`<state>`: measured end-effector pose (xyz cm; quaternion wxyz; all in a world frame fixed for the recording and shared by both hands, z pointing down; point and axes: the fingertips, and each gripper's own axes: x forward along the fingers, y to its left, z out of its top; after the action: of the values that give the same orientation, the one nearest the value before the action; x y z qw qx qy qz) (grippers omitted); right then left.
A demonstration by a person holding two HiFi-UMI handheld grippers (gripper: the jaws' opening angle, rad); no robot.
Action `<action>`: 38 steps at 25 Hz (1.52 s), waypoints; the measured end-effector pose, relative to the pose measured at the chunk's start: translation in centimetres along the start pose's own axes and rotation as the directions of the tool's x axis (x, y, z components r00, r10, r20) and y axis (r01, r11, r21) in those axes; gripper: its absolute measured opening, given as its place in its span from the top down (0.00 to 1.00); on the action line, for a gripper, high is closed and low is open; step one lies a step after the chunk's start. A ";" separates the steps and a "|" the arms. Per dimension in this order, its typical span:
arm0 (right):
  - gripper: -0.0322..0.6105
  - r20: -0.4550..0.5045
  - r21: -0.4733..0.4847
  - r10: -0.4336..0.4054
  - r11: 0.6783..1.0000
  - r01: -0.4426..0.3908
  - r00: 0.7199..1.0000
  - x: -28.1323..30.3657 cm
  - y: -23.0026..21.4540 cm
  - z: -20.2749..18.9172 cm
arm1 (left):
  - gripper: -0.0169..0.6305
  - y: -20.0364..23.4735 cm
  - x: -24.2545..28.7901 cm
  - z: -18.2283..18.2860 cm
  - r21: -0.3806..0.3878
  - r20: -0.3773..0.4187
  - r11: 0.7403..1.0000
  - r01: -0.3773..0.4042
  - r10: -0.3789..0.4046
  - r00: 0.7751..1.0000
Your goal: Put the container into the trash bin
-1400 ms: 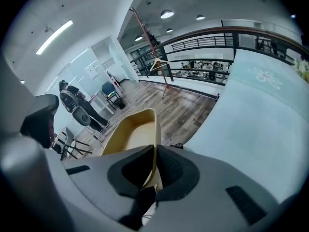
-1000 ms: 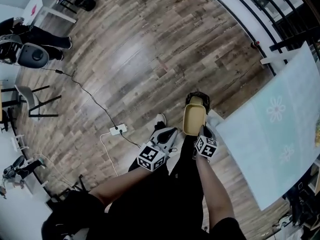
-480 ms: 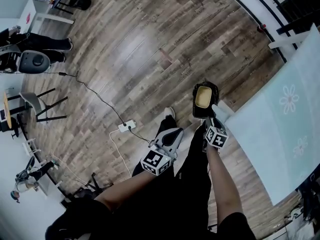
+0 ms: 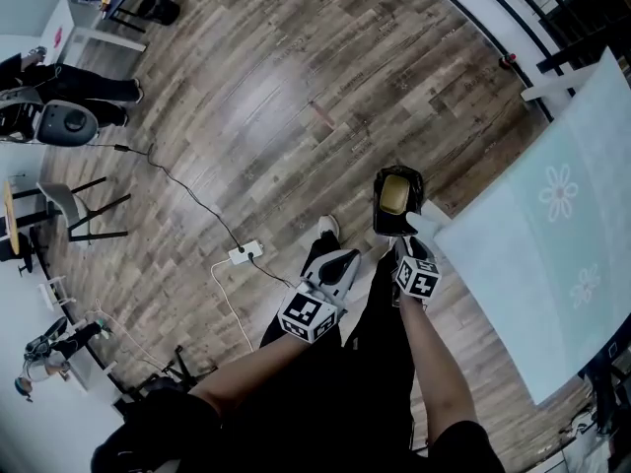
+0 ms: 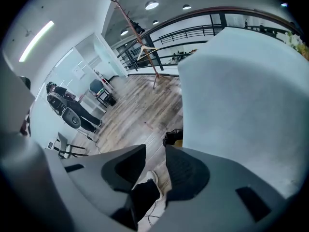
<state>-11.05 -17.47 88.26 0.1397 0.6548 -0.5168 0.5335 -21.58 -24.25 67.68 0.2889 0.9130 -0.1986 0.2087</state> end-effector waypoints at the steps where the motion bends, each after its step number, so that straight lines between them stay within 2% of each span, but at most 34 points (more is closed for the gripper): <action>1: 0.74 0.007 0.002 0.003 1.000 -0.004 1.000 -0.4 0.2 0.1 | 0.95 0.0 -0.1 0.3 0.007 0.009 1.000 0.001 -0.001 1.000; 6: 0.74 0.078 0.031 0.018 0.999 -0.021 0.997 -3.9 3.4 1.6 | 0.95 1.8 -2.3 2.5 0.038 0.046 0.999 -0.001 -0.001 0.999; 10: 0.78 0.206 0.080 -0.041 0.996 0.025 0.978 -8.7 5.2 4.2 | 0.95 2.1 -4.5 4.5 0.106 0.045 0.992 0.070 -0.075 0.996; 14: 0.88 0.322 0.131 -0.112 0.989 0.073 0.940 -14.7 6.7 4.3 | 0.95 0.6 -7.5 4.7 0.161 0.003 0.970 0.184 -0.186 0.982; 18: 0.89 0.435 0.152 -0.154 0.984 0.096 0.887 -21.3 8.9 4.0 | 0.95 -3.1 -9.0 4.0 0.195 -0.063 0.926 0.324 -0.318 0.946; 20: 0.89 0.499 0.165 -0.171 0.981 0.101 0.850 -24.8 9.9 3.9 | 0.95 -5.4 -9.0 4.0 0.215 -0.076 0.899 0.382 -0.374 0.924; 23: 0.89 0.599 0.226 -0.177 0.973 0.047 0.781 -29.8 10.3 3.4 | 0.95 -9.7 -8.2 4.5 0.254 -0.083 0.849 0.464 -0.459 0.885; 25: 0.89 0.637 0.224 -0.194 0.973 0.062 0.746 -33.1 9.9 2.3 | 0.95 -13.5 -8.0 4.7 0.301 -0.090 0.810 0.504 -0.502 0.860; 26: 0.89 0.651 0.199 -0.211 0.974 0.105 0.729 -34.9 9.5 1.7 | 0.95 -15.7 -8.0 4.6 0.331 -0.096 0.783 0.527 -0.528 0.844; 28: 0.89 0.682 0.168 -0.249 0.968 0.185 0.687 -38.7 8.5 0.6 | 0.95 -20.7 -8.1 4.4 0.392 -0.112 0.710 0.585 -0.595 0.796; 30: 0.89 0.722 0.197 -0.275 0.961 0.192 0.635 -42.7 7.0 -0.7 | 0.95 -26.1 -8.6 4.0 0.434 -0.121 0.639 0.635 -0.657 0.744; 32: 0.89 0.757 0.230 -0.296 0.955 0.185 0.583 -47.0 5.2 -2.2 | 0.95 -31.3 -9.1 3.3 0.458 -0.119 0.596 0.660 -0.694 0.710; 34: 0.89 0.781 0.243 -0.314 0.949 0.200 0.540 -51.1 3.3 -3.8 | 0.95 -36.4 -9.4 2.1 0.480 -0.127 0.561 0.675 -0.716 0.686; 37: 0.89 0.803 0.244 -0.329 0.942 0.231 0.497 -56.4 0.0 -6.8 | 0.95 -43.9 -10.3 -0.7 0.540 -0.156 0.484 0.689 -0.746 0.647; 38: 0.89 0.808 0.244 -0.334 0.940 0.240 0.485 -58.0 -1.1 -7.8 | 0.95 -46.2 -10.7 -1.6 0.549 -0.156 0.469 0.692 -0.756 0.636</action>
<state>-8.49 19.31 42.86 -0.0705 0.9120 -0.3762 0.1474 -8.63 14.16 42.99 0.0560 0.9612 0.2622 0.0653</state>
